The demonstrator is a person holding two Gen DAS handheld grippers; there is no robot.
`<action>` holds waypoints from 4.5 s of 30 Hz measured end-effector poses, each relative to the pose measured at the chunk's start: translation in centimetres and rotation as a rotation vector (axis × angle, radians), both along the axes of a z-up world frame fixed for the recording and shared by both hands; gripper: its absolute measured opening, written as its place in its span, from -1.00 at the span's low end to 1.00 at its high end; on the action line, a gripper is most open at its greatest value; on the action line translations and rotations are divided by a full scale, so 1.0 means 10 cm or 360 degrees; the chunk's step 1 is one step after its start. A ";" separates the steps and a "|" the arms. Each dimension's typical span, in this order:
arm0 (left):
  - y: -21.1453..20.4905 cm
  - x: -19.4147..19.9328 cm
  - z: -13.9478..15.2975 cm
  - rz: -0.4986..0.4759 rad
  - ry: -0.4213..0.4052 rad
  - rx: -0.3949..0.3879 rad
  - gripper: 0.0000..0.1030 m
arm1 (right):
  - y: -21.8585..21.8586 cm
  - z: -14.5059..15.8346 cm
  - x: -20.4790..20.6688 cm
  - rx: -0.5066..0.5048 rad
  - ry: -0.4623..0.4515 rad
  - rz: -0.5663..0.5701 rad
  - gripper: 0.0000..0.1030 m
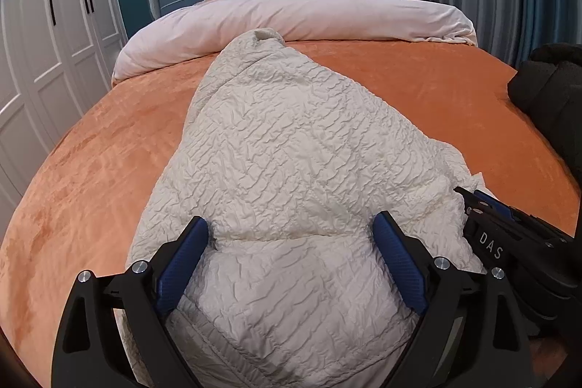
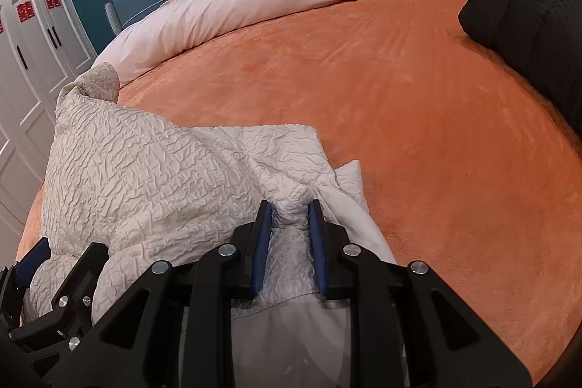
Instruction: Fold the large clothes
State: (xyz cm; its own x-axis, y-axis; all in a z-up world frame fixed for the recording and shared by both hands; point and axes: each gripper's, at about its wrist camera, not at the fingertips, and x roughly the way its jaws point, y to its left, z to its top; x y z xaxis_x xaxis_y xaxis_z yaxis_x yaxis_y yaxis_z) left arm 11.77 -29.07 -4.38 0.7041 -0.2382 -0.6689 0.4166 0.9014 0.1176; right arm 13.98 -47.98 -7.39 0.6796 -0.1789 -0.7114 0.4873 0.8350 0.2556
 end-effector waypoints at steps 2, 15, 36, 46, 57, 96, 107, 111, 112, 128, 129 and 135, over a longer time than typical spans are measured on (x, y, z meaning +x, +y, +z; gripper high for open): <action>-0.01 0.00 -0.01 0.0003 -0.0006 0.0005 0.74 | 0.00 -0.01 0.00 -0.0002 -0.0006 -0.0002 -0.63; 0.32 -0.14 0.49 -0.0038 0.0198 -0.0019 0.76 | 0.12 0.57 -0.22 0.0091 0.0053 0.0008 -0.55; 1.06 -0.53 0.42 0.0140 0.0539 -0.0011 0.80 | 0.95 0.45 -0.89 0.0142 0.0447 0.0320 -0.43; 1.08 -0.50 0.45 0.0155 0.0551 -0.0001 0.81 | 0.30 0.67 -0.87 0.0209 0.0270 0.0027 0.24; 1.16 -0.51 0.55 0.0172 0.0539 0.0021 0.80 | 0.33 0.85 -1.08 0.0259 0.0066 0.0128 -0.96; 0.62 0.16 0.33 0.0099 0.0606 -0.0226 0.90 | -0.25 -0.25 -0.63 0.0744 0.0234 0.0076 0.82; 0.71 0.19 0.36 0.0015 0.0642 -0.0313 0.83 | -0.37 -0.35 -0.66 0.0995 0.0066 0.0214 0.12; 0.71 0.08 0.49 -0.0037 0.0626 -0.0251 0.44 | -0.34 -0.22 -0.76 0.1019 0.0015 0.0230 -0.41; 0.72 0.05 0.52 -0.0049 0.0626 -0.0237 0.39 | -0.33 -0.18 -0.80 0.1009 0.0013 0.0229 -0.45; 0.96 -0.47 0.68 -0.0092 0.0600 0.0002 0.15 | -0.05 -0.07 -1.31 0.1019 0.0072 0.0214 -0.24; 0.97 -0.47 0.69 -0.0086 0.0602 0.0005 0.18 | -0.04 -0.07 -1.30 0.1009 0.0079 0.0211 -0.19; 1.08 -0.42 0.74 -0.0020 0.0584 0.0016 0.43 | -0.03 -0.10 -1.30 0.1011 0.0085 0.0183 -0.04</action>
State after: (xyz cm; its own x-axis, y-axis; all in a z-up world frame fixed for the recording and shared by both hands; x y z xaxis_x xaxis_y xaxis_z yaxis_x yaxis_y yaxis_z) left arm 7.55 -18.28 3.06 0.4142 -0.2374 -0.8787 0.4435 0.8957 -0.0329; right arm 0.94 -48.33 -8.42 0.6299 0.3601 -0.6882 0.4295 0.5767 0.6949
